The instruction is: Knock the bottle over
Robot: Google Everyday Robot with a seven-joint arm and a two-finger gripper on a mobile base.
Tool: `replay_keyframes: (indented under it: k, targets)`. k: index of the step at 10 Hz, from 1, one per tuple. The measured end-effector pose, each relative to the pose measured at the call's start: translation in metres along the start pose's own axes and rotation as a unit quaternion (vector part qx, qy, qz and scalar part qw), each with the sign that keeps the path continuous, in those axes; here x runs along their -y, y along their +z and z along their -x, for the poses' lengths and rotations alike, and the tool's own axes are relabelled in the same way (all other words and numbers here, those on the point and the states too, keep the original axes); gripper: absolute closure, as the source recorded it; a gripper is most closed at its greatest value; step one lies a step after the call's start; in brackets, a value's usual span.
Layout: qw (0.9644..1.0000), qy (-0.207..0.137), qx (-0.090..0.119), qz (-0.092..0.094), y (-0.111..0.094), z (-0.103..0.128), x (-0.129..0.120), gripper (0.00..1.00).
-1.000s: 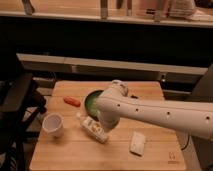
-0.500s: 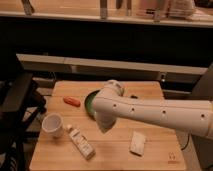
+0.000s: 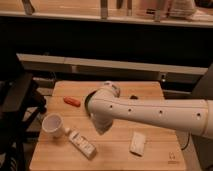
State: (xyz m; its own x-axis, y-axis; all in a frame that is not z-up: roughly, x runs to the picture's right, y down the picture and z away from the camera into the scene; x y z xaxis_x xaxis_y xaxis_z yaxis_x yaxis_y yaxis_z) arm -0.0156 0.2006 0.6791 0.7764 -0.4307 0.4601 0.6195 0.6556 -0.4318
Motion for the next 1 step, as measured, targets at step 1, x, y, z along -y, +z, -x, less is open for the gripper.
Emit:
replay_keyframes:
  k: [1]
  targets:
    - [1.0000,-0.003,0.001,0.000,0.0003,0.0045,-0.0013,1.00]
